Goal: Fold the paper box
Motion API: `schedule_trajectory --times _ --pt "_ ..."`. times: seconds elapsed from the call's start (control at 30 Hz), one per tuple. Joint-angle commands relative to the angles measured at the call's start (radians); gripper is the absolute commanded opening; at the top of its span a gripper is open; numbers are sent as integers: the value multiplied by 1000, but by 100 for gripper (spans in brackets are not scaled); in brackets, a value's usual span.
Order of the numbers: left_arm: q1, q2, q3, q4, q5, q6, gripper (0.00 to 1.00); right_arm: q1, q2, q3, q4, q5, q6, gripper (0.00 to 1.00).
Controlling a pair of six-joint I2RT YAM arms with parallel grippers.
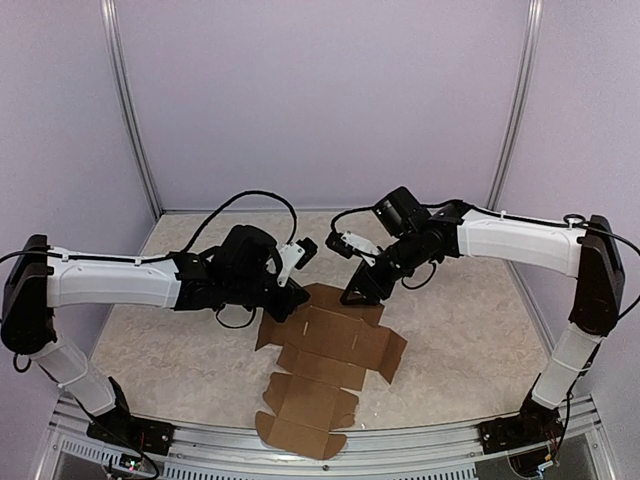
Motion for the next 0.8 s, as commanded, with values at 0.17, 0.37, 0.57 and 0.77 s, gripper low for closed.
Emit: schedule_trajectory --times 0.17,0.37,0.57,0.77 --pt "-11 -29 -25 28 -14 16 0 -7 47 43 -61 -13 -25 33" --pt "-12 -44 -43 51 -10 14 0 -7 67 54 -71 -14 -30 28" --pt "-12 -49 -46 57 -8 17 0 -7 71 63 -72 -14 -31 11" --pt "-12 -45 -47 57 -13 13 0 -6 68 64 -75 1 -33 0"
